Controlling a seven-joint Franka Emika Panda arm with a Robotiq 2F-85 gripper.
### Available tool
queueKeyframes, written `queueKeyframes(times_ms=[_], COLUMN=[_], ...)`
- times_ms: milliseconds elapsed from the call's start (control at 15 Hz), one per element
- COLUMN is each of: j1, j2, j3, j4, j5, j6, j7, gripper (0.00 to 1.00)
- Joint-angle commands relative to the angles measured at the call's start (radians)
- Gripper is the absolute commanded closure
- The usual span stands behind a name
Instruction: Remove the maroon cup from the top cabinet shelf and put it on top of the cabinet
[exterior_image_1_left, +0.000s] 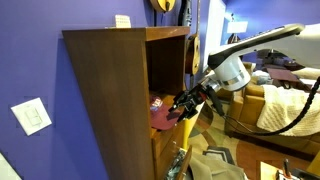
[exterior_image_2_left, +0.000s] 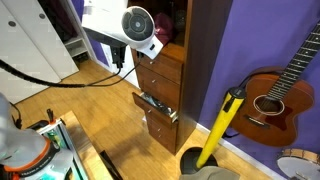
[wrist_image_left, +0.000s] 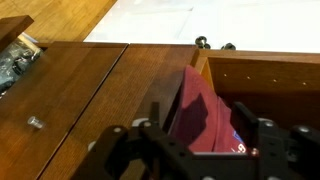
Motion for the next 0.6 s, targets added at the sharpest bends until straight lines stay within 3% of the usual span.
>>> queueKeyframes(times_ms=[0,400,533], j1=[-0.029,-0.047,-0.053], j2=[0.06,0.069,0.062], j3=[0.029,0.037,0.034], j4=[0.034,0.056,0.063], j5=[0.045,0.089,0.109], j6=[-0.016,-0.013,-0.014], j7=[-0.002,-0.018,-0.032], gripper=[0.58,1.0,0.96])
